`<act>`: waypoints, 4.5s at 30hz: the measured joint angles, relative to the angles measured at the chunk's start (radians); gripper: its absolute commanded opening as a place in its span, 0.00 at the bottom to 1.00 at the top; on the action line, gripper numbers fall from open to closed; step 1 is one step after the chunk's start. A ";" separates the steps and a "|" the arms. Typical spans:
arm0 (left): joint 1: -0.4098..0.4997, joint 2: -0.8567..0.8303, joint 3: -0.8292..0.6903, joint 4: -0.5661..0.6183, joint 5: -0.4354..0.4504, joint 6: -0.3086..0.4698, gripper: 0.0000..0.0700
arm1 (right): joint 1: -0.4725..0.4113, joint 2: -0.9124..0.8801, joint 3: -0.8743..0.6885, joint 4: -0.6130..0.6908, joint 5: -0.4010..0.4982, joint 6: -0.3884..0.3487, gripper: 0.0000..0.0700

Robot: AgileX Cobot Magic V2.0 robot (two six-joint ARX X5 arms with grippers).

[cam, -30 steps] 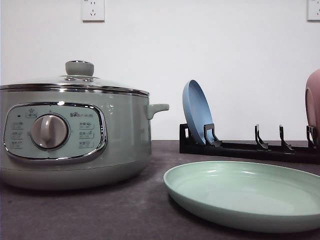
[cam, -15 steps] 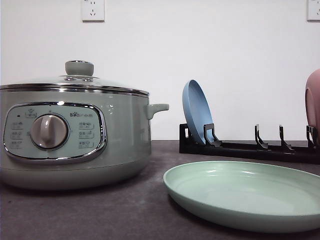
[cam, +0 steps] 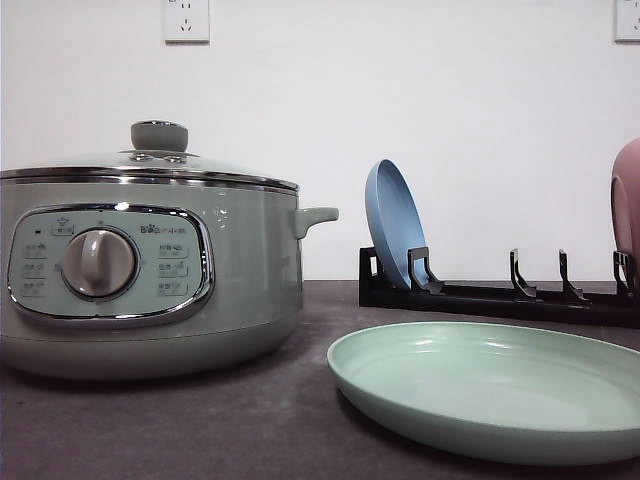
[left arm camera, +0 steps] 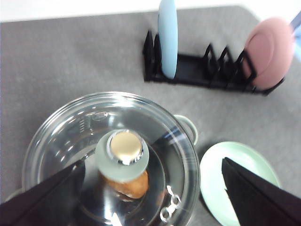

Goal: Transfer potato from steamer to green plate

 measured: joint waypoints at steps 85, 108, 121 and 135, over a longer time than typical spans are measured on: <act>-0.018 0.120 0.081 -0.138 -0.343 0.062 0.00 | 0.000 0.000 0.000 0.000 0.024 0.000 0.55; 0.242 0.016 0.081 -0.240 -0.444 0.062 0.00 | 0.036 0.046 0.000 0.061 0.070 0.087 0.61; 0.273 0.016 0.081 -0.240 -0.444 0.061 0.00 | 0.129 0.459 0.338 0.080 0.144 0.116 0.61; 0.275 0.016 0.081 -0.240 -0.444 0.060 0.00 | 0.201 0.873 0.649 0.111 0.275 0.116 0.69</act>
